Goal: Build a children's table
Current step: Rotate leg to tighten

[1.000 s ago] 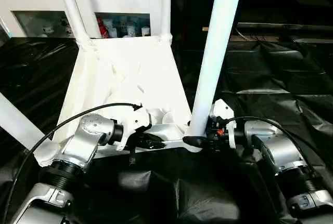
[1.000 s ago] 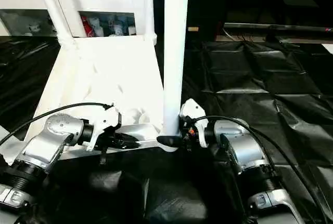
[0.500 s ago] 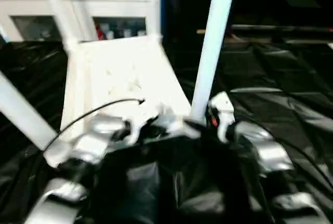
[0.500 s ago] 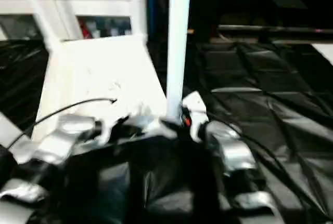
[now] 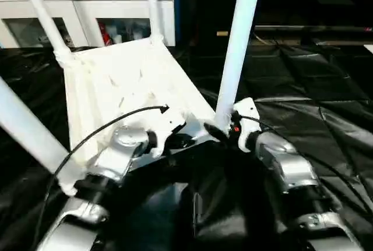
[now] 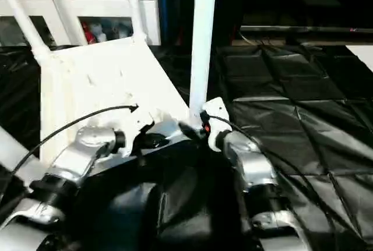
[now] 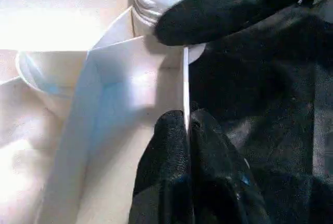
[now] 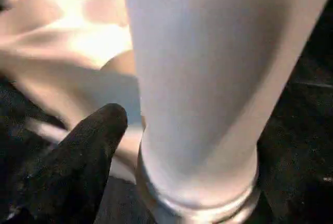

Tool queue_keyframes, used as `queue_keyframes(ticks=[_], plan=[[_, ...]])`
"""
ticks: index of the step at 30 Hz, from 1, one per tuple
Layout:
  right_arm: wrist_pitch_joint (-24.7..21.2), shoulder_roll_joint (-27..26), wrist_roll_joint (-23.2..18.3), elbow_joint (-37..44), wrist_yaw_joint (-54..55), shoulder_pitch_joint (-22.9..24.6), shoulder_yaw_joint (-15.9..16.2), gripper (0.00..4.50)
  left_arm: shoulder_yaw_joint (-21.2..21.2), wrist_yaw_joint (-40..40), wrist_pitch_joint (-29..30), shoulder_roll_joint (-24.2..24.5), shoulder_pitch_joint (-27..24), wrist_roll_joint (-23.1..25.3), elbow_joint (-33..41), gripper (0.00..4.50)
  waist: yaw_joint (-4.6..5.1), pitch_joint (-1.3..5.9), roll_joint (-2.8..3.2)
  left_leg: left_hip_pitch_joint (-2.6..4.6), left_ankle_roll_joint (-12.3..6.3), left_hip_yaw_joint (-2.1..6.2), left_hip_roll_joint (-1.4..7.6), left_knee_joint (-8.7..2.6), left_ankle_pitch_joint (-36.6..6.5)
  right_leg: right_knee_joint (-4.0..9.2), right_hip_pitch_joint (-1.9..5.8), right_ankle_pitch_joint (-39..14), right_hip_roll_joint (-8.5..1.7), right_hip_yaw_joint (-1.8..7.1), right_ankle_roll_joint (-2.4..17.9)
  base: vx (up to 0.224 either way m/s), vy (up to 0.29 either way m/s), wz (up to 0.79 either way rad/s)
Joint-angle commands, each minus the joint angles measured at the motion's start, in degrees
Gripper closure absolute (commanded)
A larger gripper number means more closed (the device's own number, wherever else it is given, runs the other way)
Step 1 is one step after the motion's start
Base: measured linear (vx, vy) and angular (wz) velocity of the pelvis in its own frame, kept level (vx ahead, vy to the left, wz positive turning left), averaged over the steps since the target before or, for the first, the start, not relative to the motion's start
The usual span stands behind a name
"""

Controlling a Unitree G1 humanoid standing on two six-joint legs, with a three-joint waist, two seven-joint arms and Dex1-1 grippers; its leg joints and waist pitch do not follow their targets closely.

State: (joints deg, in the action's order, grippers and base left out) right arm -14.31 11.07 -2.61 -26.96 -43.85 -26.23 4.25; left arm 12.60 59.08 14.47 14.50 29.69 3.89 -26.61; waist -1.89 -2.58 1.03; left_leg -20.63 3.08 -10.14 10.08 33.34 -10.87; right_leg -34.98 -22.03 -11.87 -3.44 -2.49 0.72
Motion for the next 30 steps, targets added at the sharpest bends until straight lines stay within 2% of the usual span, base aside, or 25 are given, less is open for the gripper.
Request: queue_keyframes(ticks=[1,2,5,7,10,13,22,30], plan=[[0.5,-1.0,-3.3,2.7,-12.1,1.1,8.4,0.57,3.6,5.3,-3.7,-1.2,0.0,-4.1,3.0,4.50,-0.22,2.99,-0.74,-0.14,-4.23,1.07,3.09,-3.69,-9.5,4.55,2.47,-9.8,-4.89,2.73,12.6,0.000,0.000,0.00],[0.6,-0.1,-3.7,3.1,-13.5,1.1,8.3,0.57,3.7,6.4,-3.9,-0.5,-0.2,-4.3,3.2,4.50,-0.14,2.94,-0.78,-0.13,-4.46,1.01,3.11,-3.71,-9.4,4.54,2.37,-9.2,-4.82,2.74,12.8,0.000,0.000,0.00],[0.8,2.9,-4.2,3.9,-18.2,1.0,8.0,0.57,4.0,9.5,-5.5,2.2,-0.6,-3.8,2.9,4.50,-0.54,3.33,-0.51,0.02,-5.75,0.85,3.35,-3.40,-6.6,3.76,2.42,-3.2,-4.59,2.52,14.9,0.000,0.000,0.00],[0.4,3.8,-4.3,3.9,-19.9,0.9,7.5,0.57,3.9,10.2,-6.0,3.1,-0.4,-3.4,2.5,4.50,-0.77,3.22,-0.51,0.08,-5.98,0.72,3.42,-3.34,-6.8,3.67,2.22,-2.3,-4.61,2.48,15.5,0.000,0.000,0.00],[-0.4,5.7,-5.0,4.6,-23.2,1.0,7.7,0.57,3.4,11.8,-6.5,4.3,-0.3,-3.6,2.3,4.50,-1.35,3.04,-0.62,0.19,-5.18,0.68,3.50,-3.46,-8.6,3.88,2.20,-5.4,-4.70,2.46,15.2,0.000,0.000,0.00],[-0.5,7.1,-5.5,5.3,-25.6,1.2,8.5,0.82,3.3,13.0,-6.8,5.0,-0.2,-4.0,2.2,4.50,-1.70,3.01,-0.65,0.38,-4.15,0.67,3.58,-3.55,-9.7,4.04,2.08,-7.5,-4.79,2.58,14.7,0.000,0.000,0.00],[-1.1,8.1,-5.9,6.0,-28.9,1.5,9.6,1.67,3.8,16.2,-8.0,6.5,-0.5,-4.8,1.9,4.50,-1.96,3.16,-0.72,0.16,-4.48,0.67,3.46,-3.38,-7.5,3.61,2.29,-4.1,-4.76,2.48,15.2,0.000,0.000,0.00],[-1.9,7.4,-6.5,7.2,-28.4,2.9,9.5,1.88,3.7,14.9,-7.6,5.7,-0.4,-4.9,1.7,4.50,-2.12,3.19,-0.71,0.19,-4.36,0.64,3.45,-3.32,-7.4,3.62,2.32,-4.3,-4.75,2.48,15.1,0.000,0.000,0.00]])
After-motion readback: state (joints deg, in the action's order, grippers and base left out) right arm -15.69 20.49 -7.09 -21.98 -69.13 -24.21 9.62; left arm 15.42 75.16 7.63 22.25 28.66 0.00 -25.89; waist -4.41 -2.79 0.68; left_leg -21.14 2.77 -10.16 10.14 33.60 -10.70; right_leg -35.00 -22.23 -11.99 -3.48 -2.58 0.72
